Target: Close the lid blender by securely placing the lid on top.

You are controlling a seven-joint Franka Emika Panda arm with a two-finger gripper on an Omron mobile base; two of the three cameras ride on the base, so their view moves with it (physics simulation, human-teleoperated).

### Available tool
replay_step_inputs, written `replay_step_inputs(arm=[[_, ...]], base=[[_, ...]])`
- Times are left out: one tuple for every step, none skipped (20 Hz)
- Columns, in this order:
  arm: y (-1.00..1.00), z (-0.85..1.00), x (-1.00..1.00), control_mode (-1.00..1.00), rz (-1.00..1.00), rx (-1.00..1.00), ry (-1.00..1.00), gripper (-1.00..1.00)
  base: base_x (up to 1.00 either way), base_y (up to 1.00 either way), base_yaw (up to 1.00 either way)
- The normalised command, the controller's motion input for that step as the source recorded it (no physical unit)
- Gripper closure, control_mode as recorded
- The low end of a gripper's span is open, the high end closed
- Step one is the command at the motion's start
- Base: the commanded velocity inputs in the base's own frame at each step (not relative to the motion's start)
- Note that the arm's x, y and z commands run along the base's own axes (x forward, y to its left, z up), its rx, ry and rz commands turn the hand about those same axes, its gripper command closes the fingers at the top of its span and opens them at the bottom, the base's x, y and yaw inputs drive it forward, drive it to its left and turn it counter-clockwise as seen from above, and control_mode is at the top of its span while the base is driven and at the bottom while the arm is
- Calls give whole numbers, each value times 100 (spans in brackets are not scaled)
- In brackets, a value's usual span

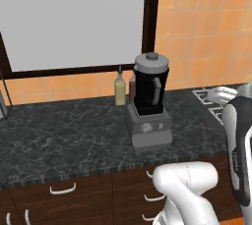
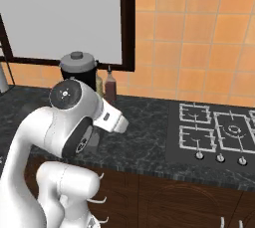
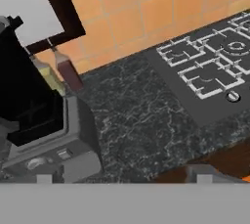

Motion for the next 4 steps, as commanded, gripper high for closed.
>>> replay_step_inputs(arm=[[-29, 100, -100, -100, 0, 26, -41, -100], [-26, 100, -100, -100, 0, 21, -46, -100], [-29, 100, -100, -100, -2, 18, -59, -100], [-28, 56, -75, -100, -1, 14, -87, -100]], base=[[0, 0, 0], [0, 0, 0], [0, 0, 0], [0, 0, 0]])
